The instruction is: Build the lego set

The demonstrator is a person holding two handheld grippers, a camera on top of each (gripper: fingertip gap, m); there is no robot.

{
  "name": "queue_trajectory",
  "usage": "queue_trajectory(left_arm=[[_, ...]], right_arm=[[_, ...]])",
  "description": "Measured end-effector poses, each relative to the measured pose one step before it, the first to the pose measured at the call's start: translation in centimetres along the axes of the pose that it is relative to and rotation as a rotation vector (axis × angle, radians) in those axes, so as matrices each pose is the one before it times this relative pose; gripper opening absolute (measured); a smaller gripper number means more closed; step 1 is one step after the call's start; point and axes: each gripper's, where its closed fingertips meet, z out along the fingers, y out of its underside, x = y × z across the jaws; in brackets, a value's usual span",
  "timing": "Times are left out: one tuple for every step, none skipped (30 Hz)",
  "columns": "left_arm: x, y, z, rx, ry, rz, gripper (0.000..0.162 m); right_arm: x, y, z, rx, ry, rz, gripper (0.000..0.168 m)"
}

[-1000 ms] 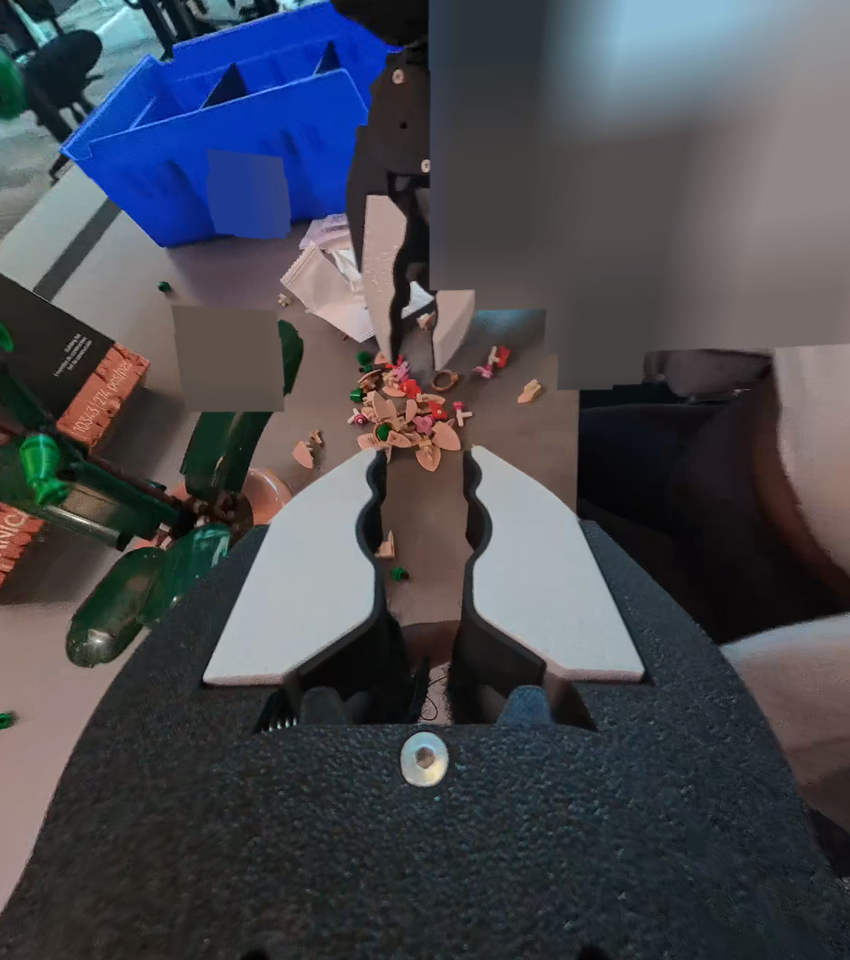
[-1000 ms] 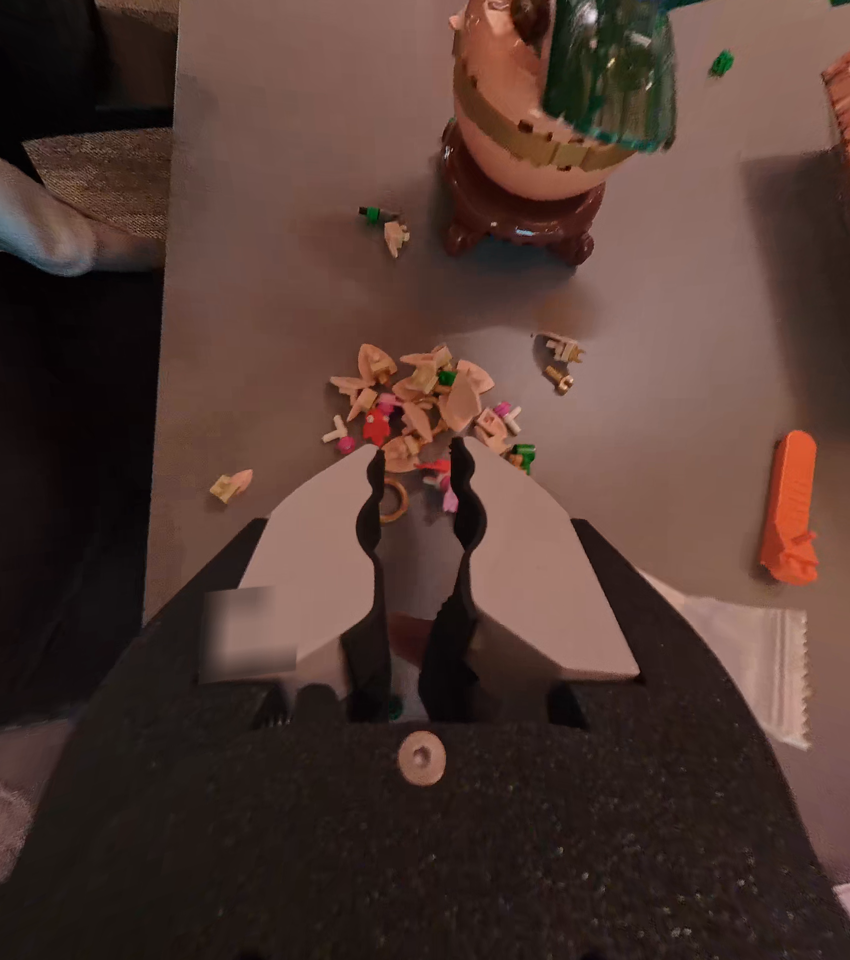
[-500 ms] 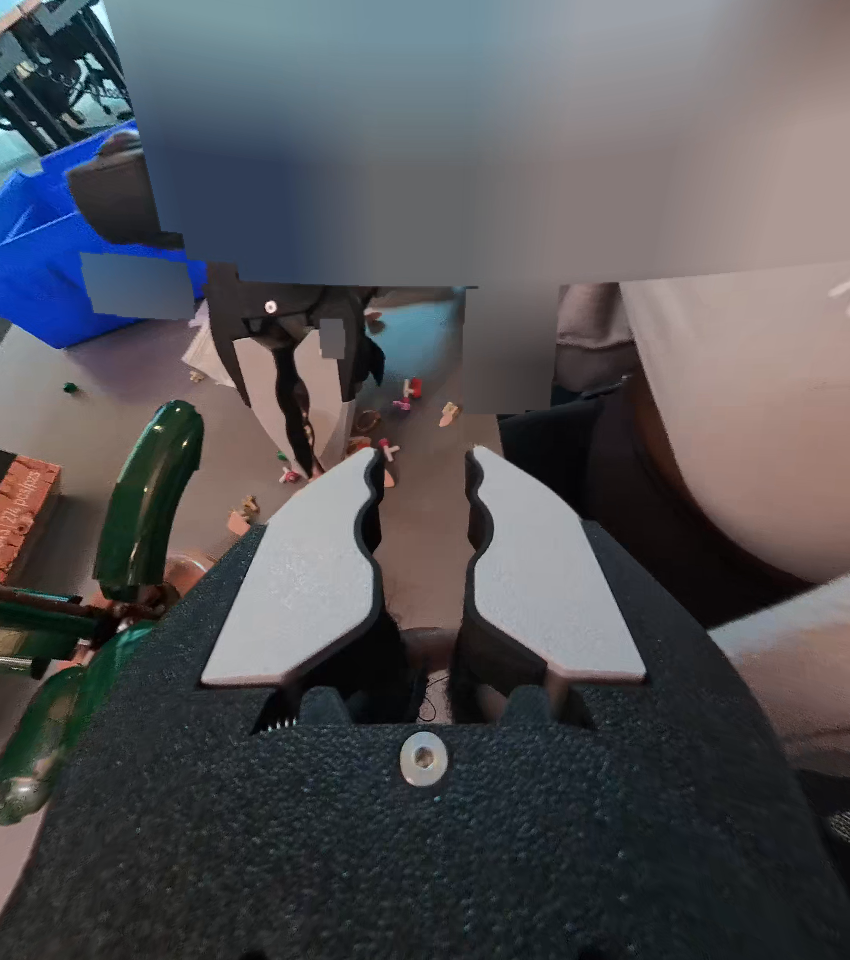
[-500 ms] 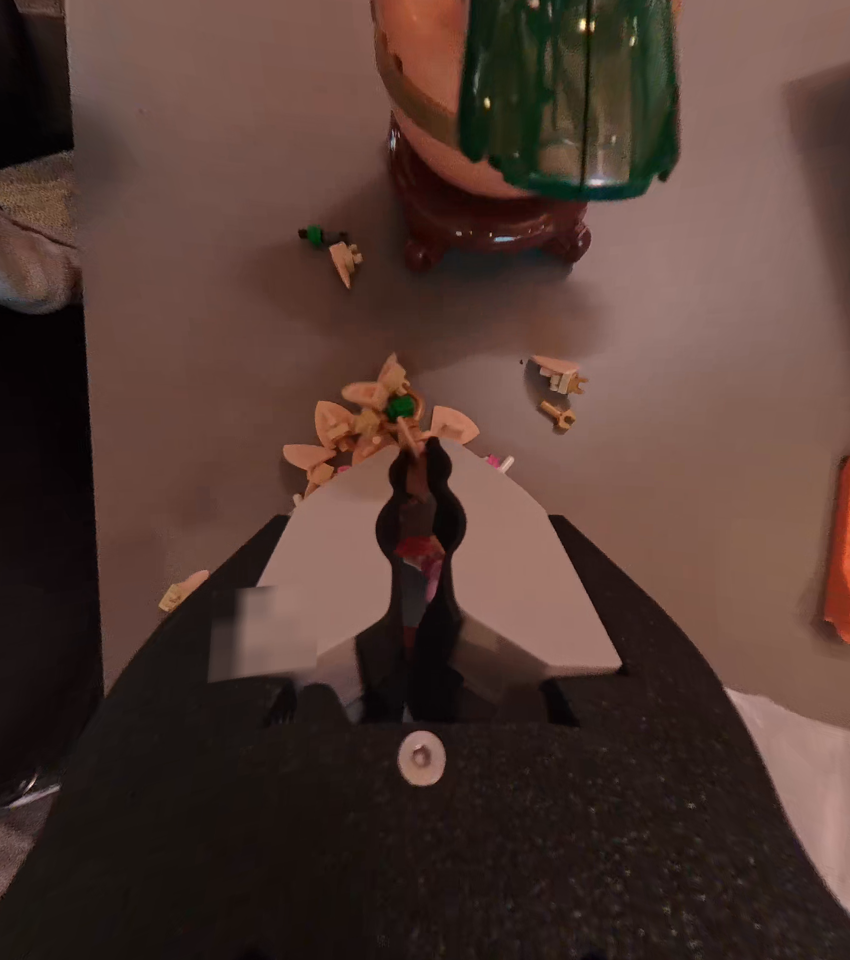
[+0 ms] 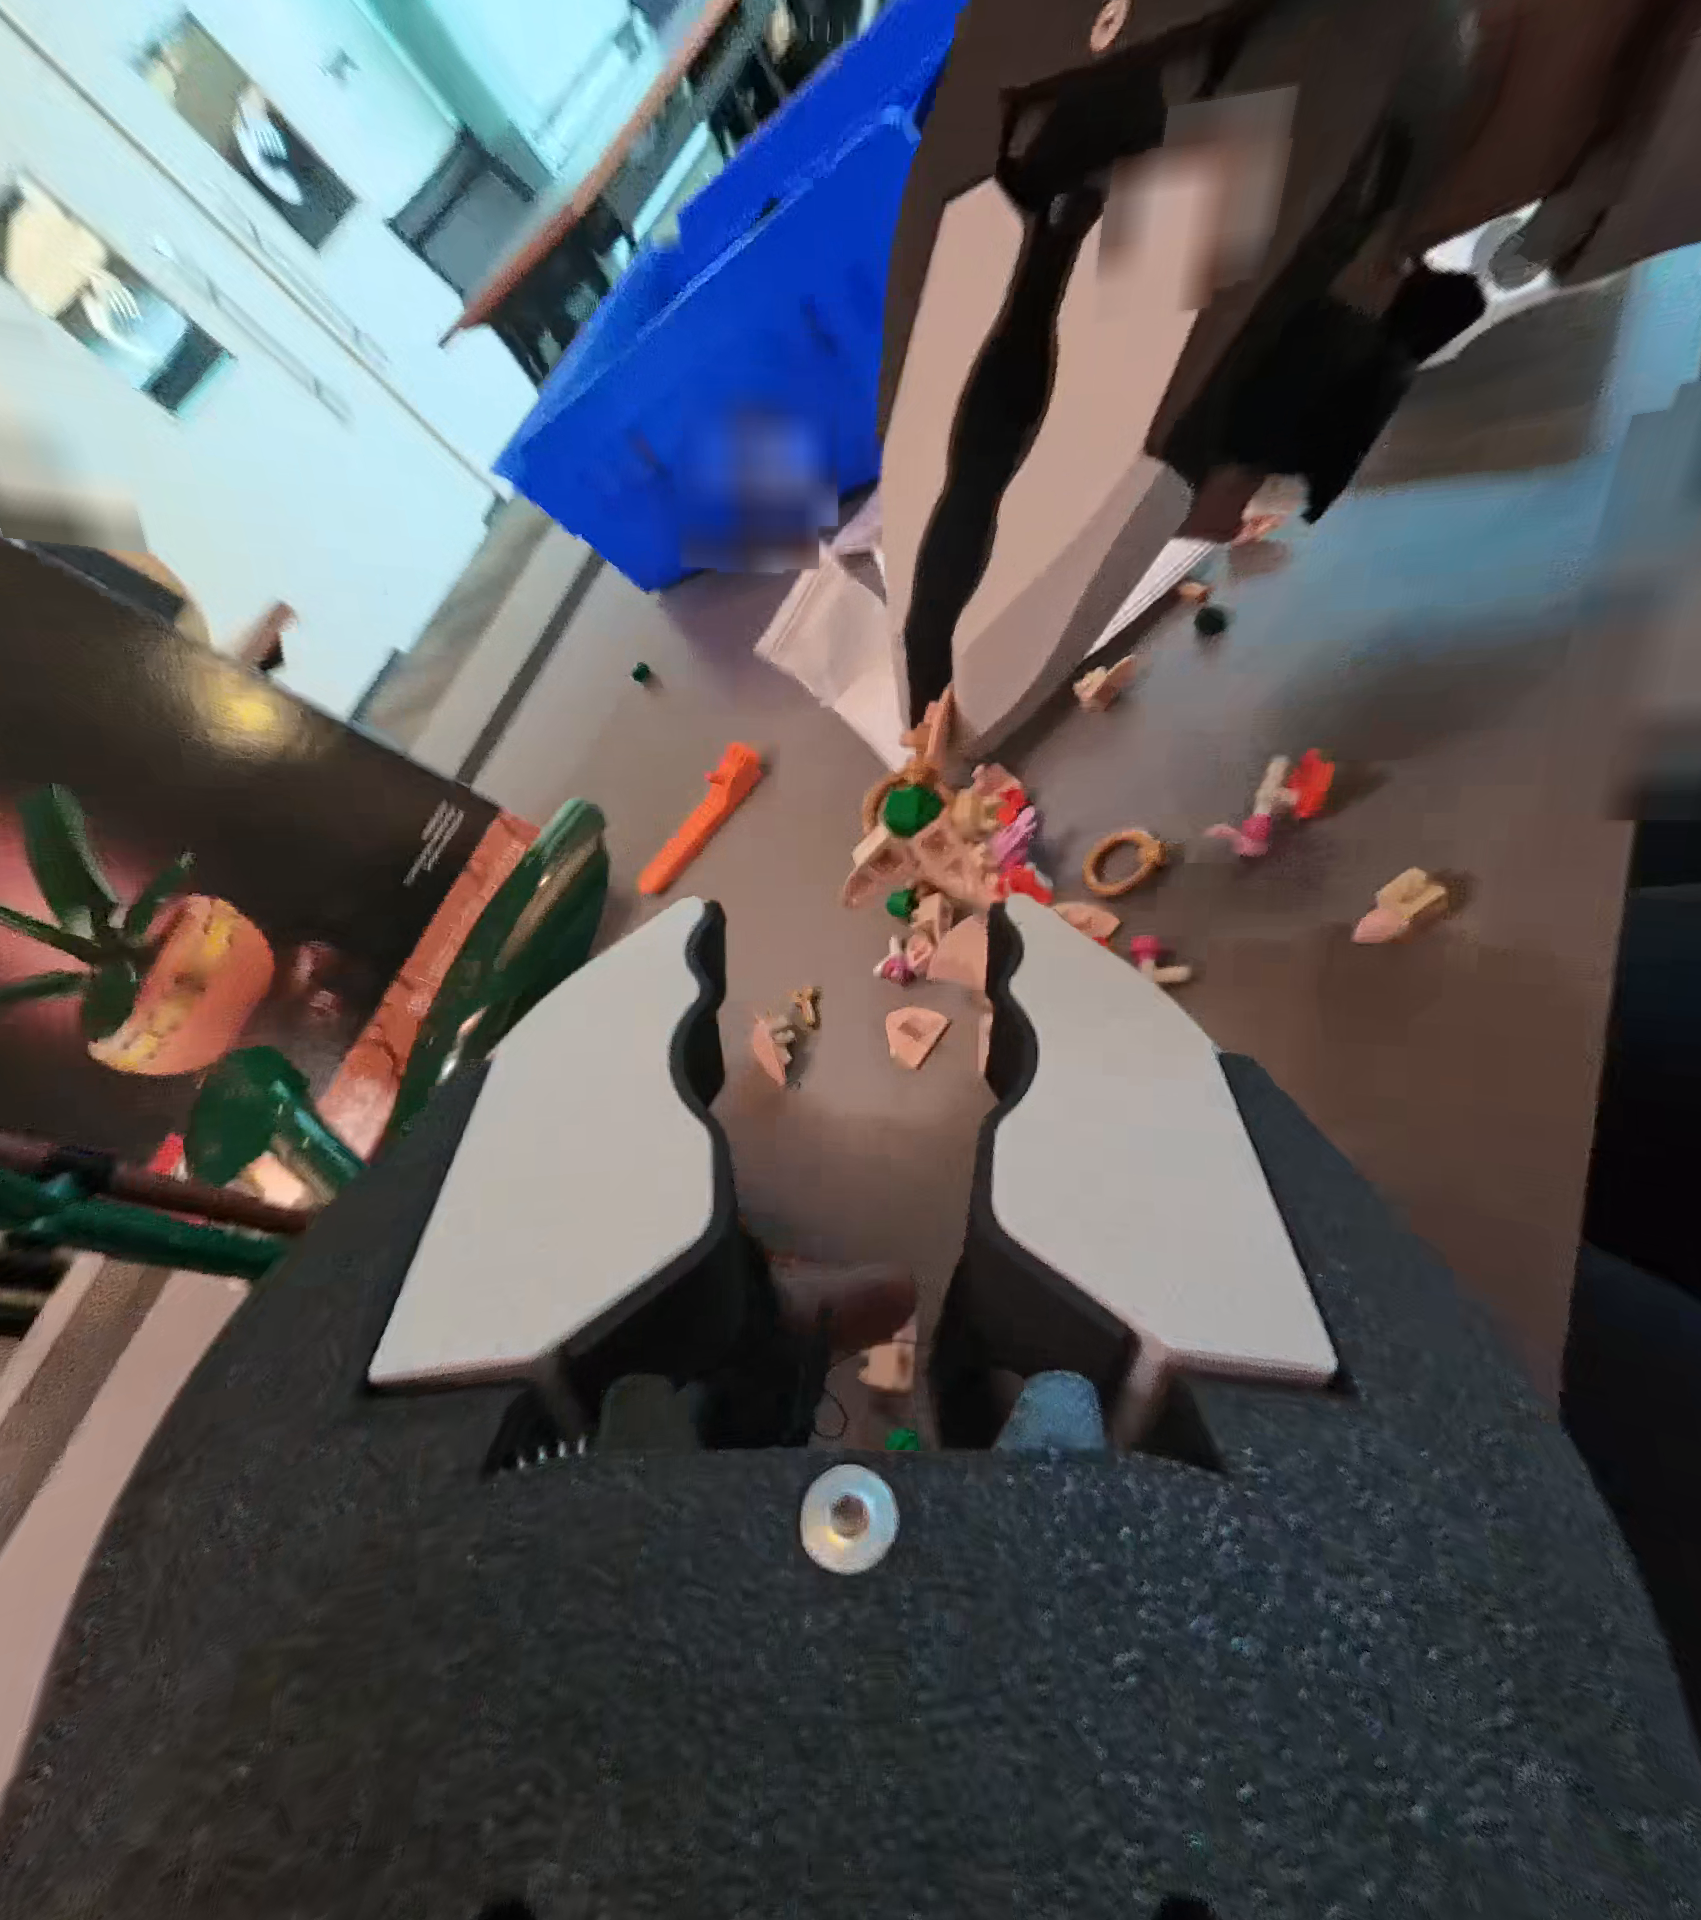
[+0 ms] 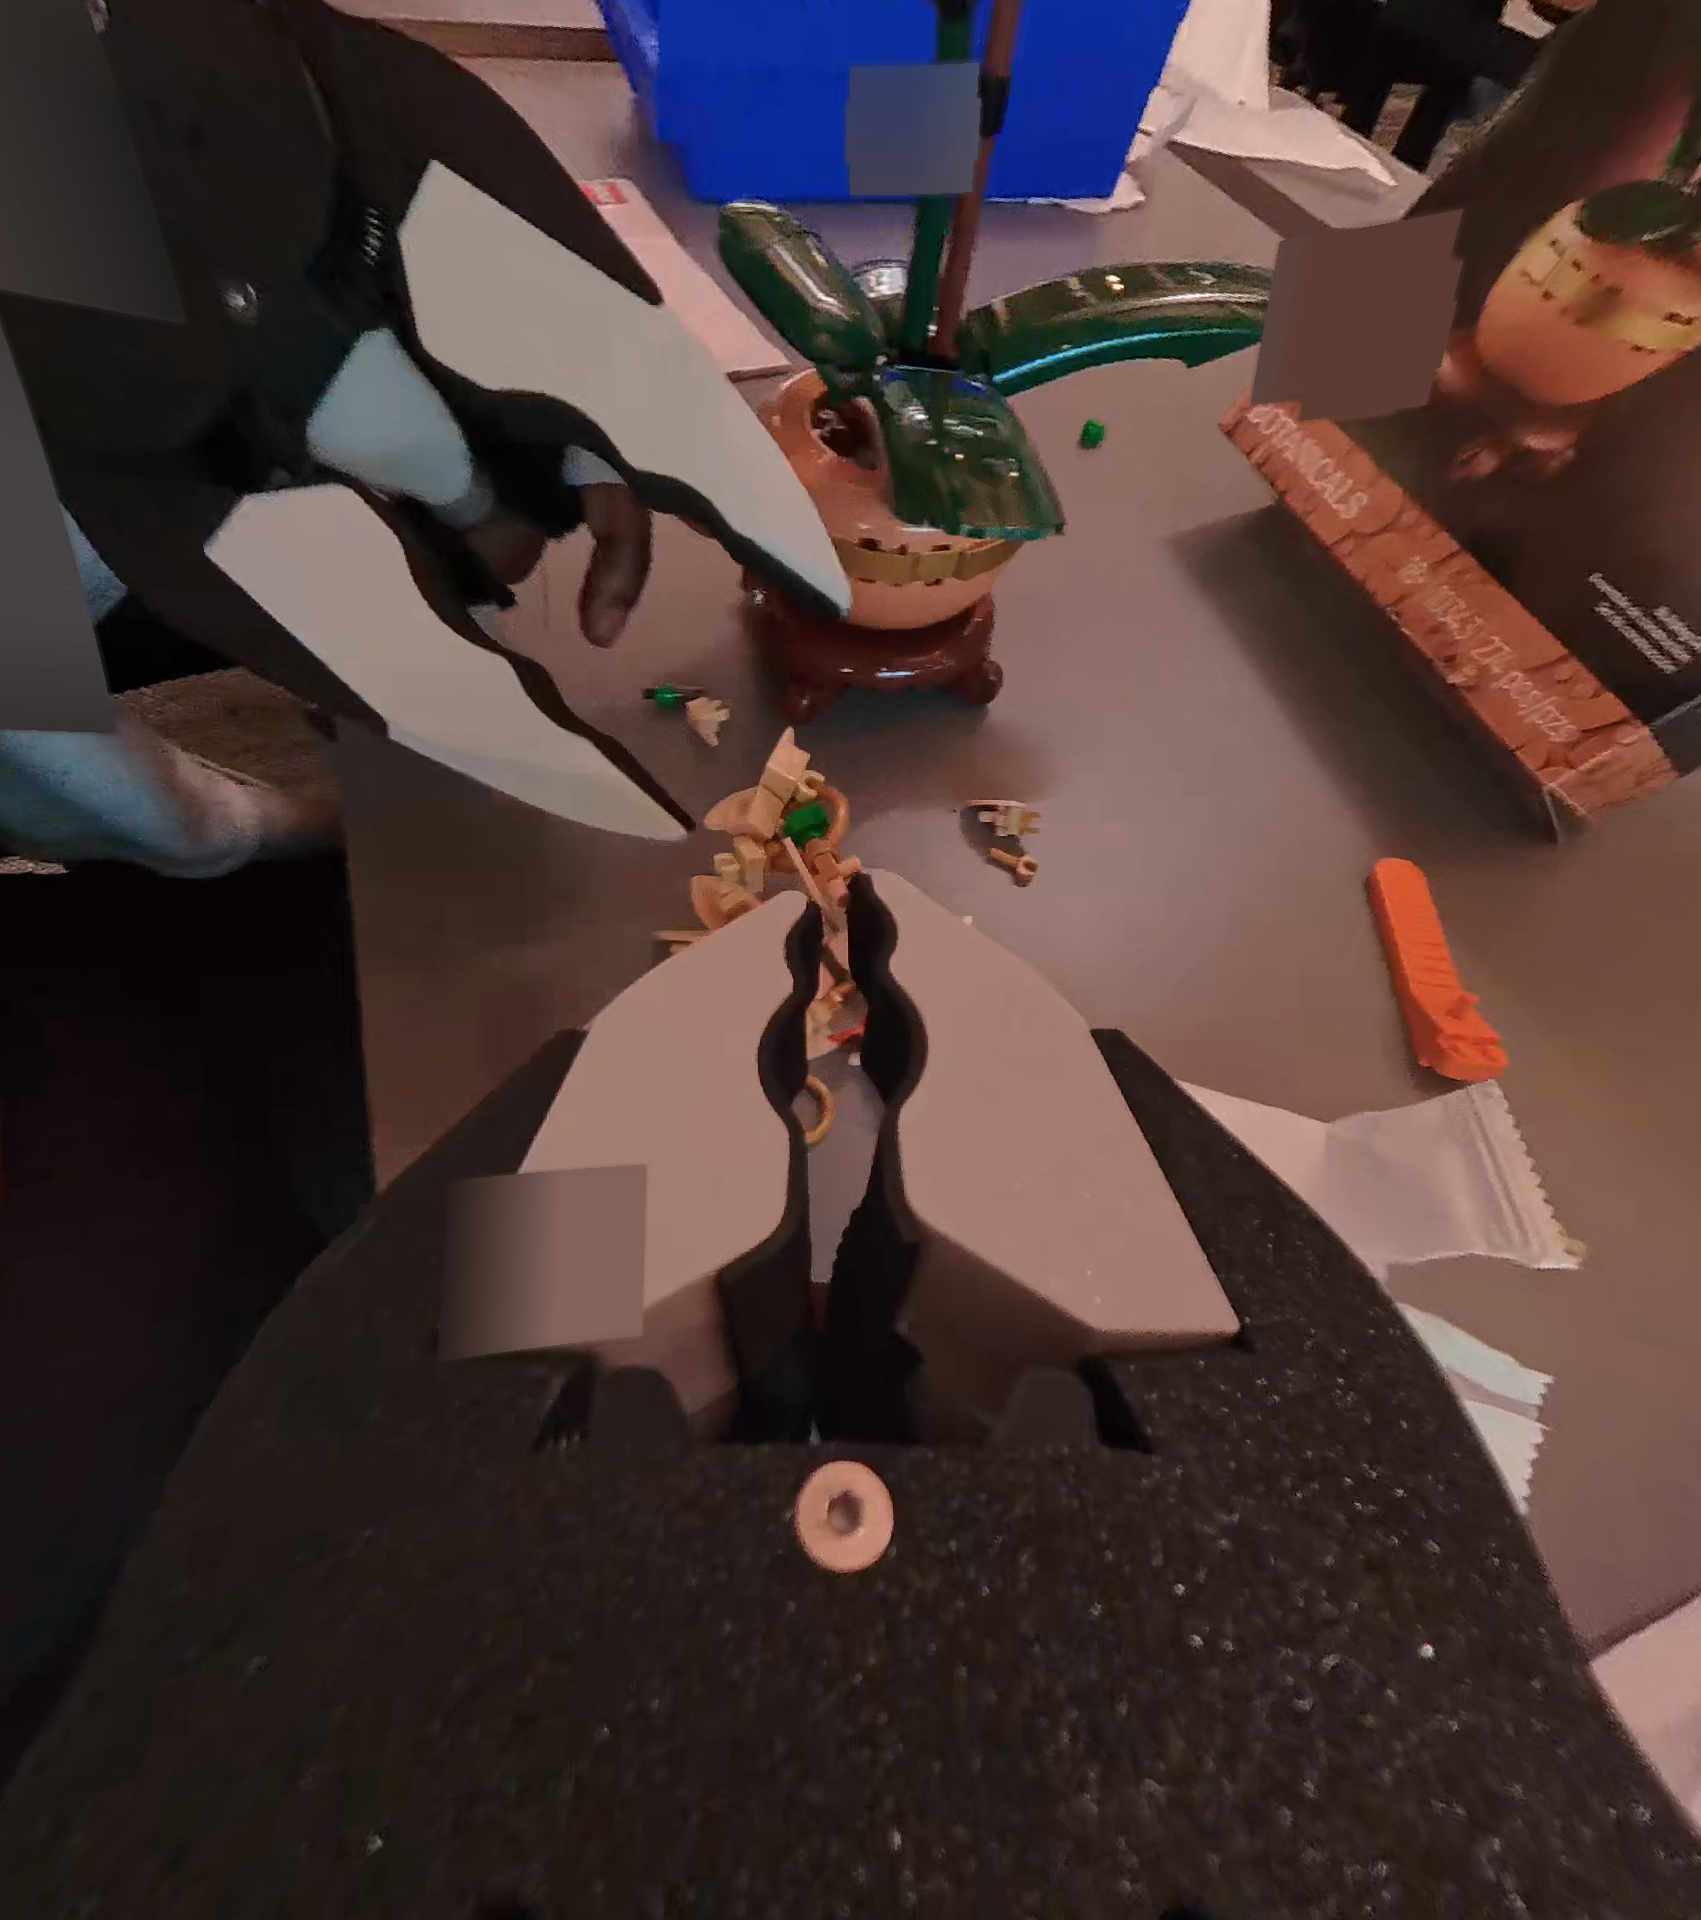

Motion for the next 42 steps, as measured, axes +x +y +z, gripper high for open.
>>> queue_trajectory(left_arm=[[0.494, -0.389, 0.138, 0.0332, 0.0127, 0.0013, 0.049], [0.254, -0.193, 0.222, 0.0175, 0.0072, -0.0173, 0.051], [0.025, -0.078, 0.210, 0.0087, 0.0004, -0.0211, 0.051], [0.077, -0.068, 0.129, 0.0098, 0.0066, -0.0158, 0.049], [0.324, 0.050, 0.057, 0.0045, 0.0242, -0.0114, 0.045], [0.446, 0.177, -0.027, -0.0011, 0.0302, -0.0104, 0.035], [0.252, 0.106, -0.098, 0.0053, 0.0159, -0.0130, 0.032], [-0.029, -0.025, -0.143, 0.0147, 0.0012, -0.0244, 0.030], [-0.069, -0.007, -0.137, 0.0098, 0.0072, -0.0479, 0.028], [-0.185, -0.098, -0.142, 0.0124, 0.0066, -0.0734, 0.026], [-0.318, -0.236, -0.195, 0.0240, 0.0021, -0.0921, 0.024], [-0.316, -0.273, -0.230, 0.0302, 0.0062, -0.0984, 0.018], [-0.130, -0.291, -0.234, 0.0342, 0.0219, -0.1063, 0.016], [-0.165, -0.273, -0.239, 0.0312, 0.0209, -0.1030, 0.012], [-0.130, -0.179, -0.245, 0.0231, 0.0171, -0.0671, 0.010], [-0.124, -0.027, -0.206, 0.0079, 0.0061, -0.0242, 0.010], [-0.138, 0.069, -0.140, -0.0034, -0.0085, 0.0134, 0.001], [-0.487, 0.169, -0.094, -0.0148, -0.0422, 0.0296, 0.000], [-0.584, 0.303, -0.044, -0.0256, -0.0483, 0.0323, 0.000], [-0.144, 0.225, -0.005, -0.0162, -0.0176, 0.0350, 0.000], [-0.082, 0.043, 0.017, -0.0025, -0.0143, 0.0201, 0.000], [-0.182, 0.086, 0.050, -0.0072, -0.0234, 0.0094, 0.000], [-0.277, 0.178, 0.106, -0.0140, -0.0285, 0.0110, 0.000], [-0.261, 0.196, 0.112, -0.0148, -0.0280, 0.0159, 0.000], [0.030, 0.161, 0.110, -0.0127, -0.0082, 0.0246, 0.004], [0.255, 0.123, 0.092, -0.0098, 0.0072, 0.0243, 0.008], [0.211, 0.048, 0.068, -0.0044, 0.0044, 0.0173, 0.012], [0.235, -0.048, 0.033, 0.0028, 0.0100, 0.0147, 0.017], [0.374, -0.056, -0.018, 0.0047, 0.0243, 0.0109, 0.022], [0.348, -0.039, -0.049, 0.0039, 0.0291, 0.0024, 0.023], [0.281, -0.110, -0.087, 0.0100, 0.0297, -0.0054, 0.023], [0.237, -0.173, -0.138, 0.0156, 0.0296, -0.0112, 0.024], [0.357, -0.229, -0.185, 0.0200, 0.0393, -0.0120, 0.026], [0.509, -0.278, -0.231, 0.0239, 0.0501, -0.0098, 0.027], [0.457, -0.289, -0.245, 0.0259, 0.0455, -0.0099, 0.028], [0.397, -0.291, -0.228, 0.0255, 0.0389, -0.0091, 0.028], [0.246, -0.259, -0.203, 0.0224, 0.0271, -0.0100, 0.026], [0.078, -0.237, -0.135, 0.0206, 0.0135, -0.0161, 0.020], [-0.058, -0.201, -0.030, 0.0167, 0.0019, -0.0243, 0.014], [-0.315, 0.020, 0.047, 0.0000, -0.0164, -0.0218, 0.014], [-0.473, 0.188, 0.096, -0.0143, -0.0320, -0.0150, 0.013], [-0.509, 0.230, 0.148, -0.0191, -0.0427, -0.0060, 0.013]], right_arm=[[-0.347, -0.030, -0.008, -0.0006, -0.0138, 0.0007, 0.004], [-0.425, -0.030, 0.076, -0.0013, -0.0227, -0.0028, 0.004], [-0.317, -0.069, 0.150, 0.0015, -0.0151, -0.0034, 0.004], [-0.115, -0.042, 0.178, 0.0000, -0.0015, -0.0026, 0.004], [-0.079, -0.031, 0.144, -0.0018, -0.0005, -0.0053, 0.004], [-0.106, -0.116, 0.094, 0.0051, -0.0021, -0.0022, 0.004], [-0.112, -0.198, 0.076, 0.0117, -0.0036, 0.0043, 0.004], [-0.030, -0.092, 0.101, 0.0065, 0.0018, 0.0038, 0.004], [-0.059, -0.126, 0.082, 0.0113, 0.0035, -0.0046, 0.004], [-0.014, -0.240, 0.081, 0.0188, 0.0148, -0.0123, 0.004], [0.021, -0.283, 0.106, 0.0228, 0.0269, -0.0239, 0.003], [0.237, -0.219, 0.090, 0.0196, 0.0521, -0.0345, 0.003], [0.229, -0.004, 0.101, 0.0035, 0.0584, -0.0487, 0.003], [0.100, 0.123, 0.149, -0.0056, 0.0540, -0.0425, 0.002], [-0.146, 0.006, 0.189, 0.0030, 0.0387, -0.0306, 0.002], [-0.208, -0.157, 0.145, 0.0135, 0.0288, -0.0102, 0.002], [-0.173, -0.026, 0.165, 0.0051, 0.0202, 0.0038, 0.002], [0.028, -0.008, 0.118, 0.0071, 0.0236, 0.0171, 0.002], [0.178, 0.071, 0.067, 0.0046, 0.0256, 0.0241, 0.002], [0.011, 0.072, 0.045, 0.0049, 0.0051, 0.0233, 0.002], [-0.044, 0.157, 0.063, -0.0001, -0.0044, 0.0252, 0.002], [0.042, 0.098, 0.019, 0.0029, 0.0024, 0.0157, 0.002], [0.131, 0.165, -0.009, -0.0118, 0.0067, -0.0013, 0.002], [0.342, 0.305, -0.018, -0.0225, 0.0212, -0.0088, 0.002], [0.270, 0.347, -0.018, -0.0211, 0.0148, -0.0083, 0.002], [0.010, 0.169, -0.043, -0.0098, -0.0034, -0.0001, 0.002], [-0.084, -0.062, -0.101, 0.0020, -0.0078, 0.0046, 0.002], [-0.087, -0.167, -0.146, 0.0063, -0.0046, -0.0067, 0.002], [-0.175, -0.143, -0.156, 0.0045, -0.0101, -0.0168, 0.002], [-0.164, -0.230, -0.170, 0.0099, -0.0109, -0.0098, 0.002], [-0.236, -0.233, -0.150, 0.0106, -0.0186, -0.0001, 0.002], [-0.277, -0.262, -0.145, 0.0132, -0.0237, 0.0025, 0.002], [-0.196, -0.329, -0.163, 0.0206, -0.0189, 0.0039, 0.002], [-0.357, -0.460, -0.162, 0.0297, -0.0310, 0.0046, 0.002], [-0.428, -0.444, -0.150, 0.0289, -0.0373, 0.0062, 0.002], [-0.245, -0.416, -0.121, 0.0248, -0.0239, 0.0069, 0.002], [-0.282, -0.365, -0.065, 0.0214, -0.0266, 0.0055, 0.002], [-0.104, -0.267, 0.003, 0.0141, -0.0146, 0.0071, 0.002], [0.219, -0.028, 0.099, -0.0016, 0.0072, 0.0070, 0.002], [0.180, 0.057, 0.143, -0.0074, 0.0059, 0.0019, 0.002], [0.253, 0.162, 0.180, -0.0132, 0.0119, -0.0006, 0.002], [0.308, 0.342, 0.237, -0.0254, 0.0182, -0.0007, 0.002]])
